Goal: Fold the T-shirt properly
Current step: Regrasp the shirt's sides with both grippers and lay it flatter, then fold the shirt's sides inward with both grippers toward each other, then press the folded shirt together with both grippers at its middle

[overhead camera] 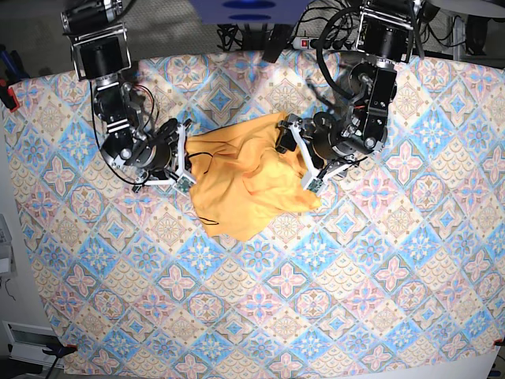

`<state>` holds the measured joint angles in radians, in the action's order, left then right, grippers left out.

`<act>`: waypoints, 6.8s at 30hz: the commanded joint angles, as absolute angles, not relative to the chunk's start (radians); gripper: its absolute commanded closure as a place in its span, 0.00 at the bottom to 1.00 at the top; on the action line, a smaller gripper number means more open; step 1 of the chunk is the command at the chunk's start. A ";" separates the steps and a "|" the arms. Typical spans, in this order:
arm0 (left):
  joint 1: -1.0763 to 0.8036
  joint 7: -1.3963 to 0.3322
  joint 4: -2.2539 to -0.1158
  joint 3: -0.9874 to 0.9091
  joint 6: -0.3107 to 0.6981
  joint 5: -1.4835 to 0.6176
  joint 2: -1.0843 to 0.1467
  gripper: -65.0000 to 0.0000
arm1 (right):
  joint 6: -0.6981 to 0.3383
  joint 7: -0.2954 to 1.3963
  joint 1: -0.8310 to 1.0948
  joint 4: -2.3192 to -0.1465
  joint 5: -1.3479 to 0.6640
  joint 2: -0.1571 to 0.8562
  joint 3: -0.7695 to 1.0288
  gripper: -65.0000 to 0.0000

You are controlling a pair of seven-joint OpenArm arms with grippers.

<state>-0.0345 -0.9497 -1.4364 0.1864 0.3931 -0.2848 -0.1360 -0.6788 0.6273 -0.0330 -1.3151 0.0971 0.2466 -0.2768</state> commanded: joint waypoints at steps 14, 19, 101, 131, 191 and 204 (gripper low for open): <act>-0.048 -0.972 -1.627 0.183 0.352 -0.288 -0.140 0.24 | -0.698 0.630 0.019 -1.471 0.096 0.312 -0.292 0.95; -0.191 -0.980 -1.774 0.170 0.352 -0.288 -0.140 0.24 | -0.698 0.633 -0.085 -1.463 0.094 0.311 -0.249 0.95; -0.124 -0.872 -1.590 0.064 0.352 -0.285 -0.143 0.24 | -0.698 0.601 -0.140 -1.342 0.090 0.334 -0.285 0.95; 0.263 -0.665 -1.049 0.236 0.352 -0.292 -0.096 0.24 | -0.698 0.682 0.104 -1.630 0.090 0.312 -0.309 0.96; 0.028 -0.763 -1.359 0.160 0.351 -0.286 -0.111 0.24 | -0.698 0.479 -0.246 -1.109 0.097 0.268 -0.328 0.96; -0.148 -0.814 -1.655 0.150 0.351 -0.288 -0.156 0.24 | -0.698 0.657 -0.077 -1.596 0.090 0.245 -0.285 0.95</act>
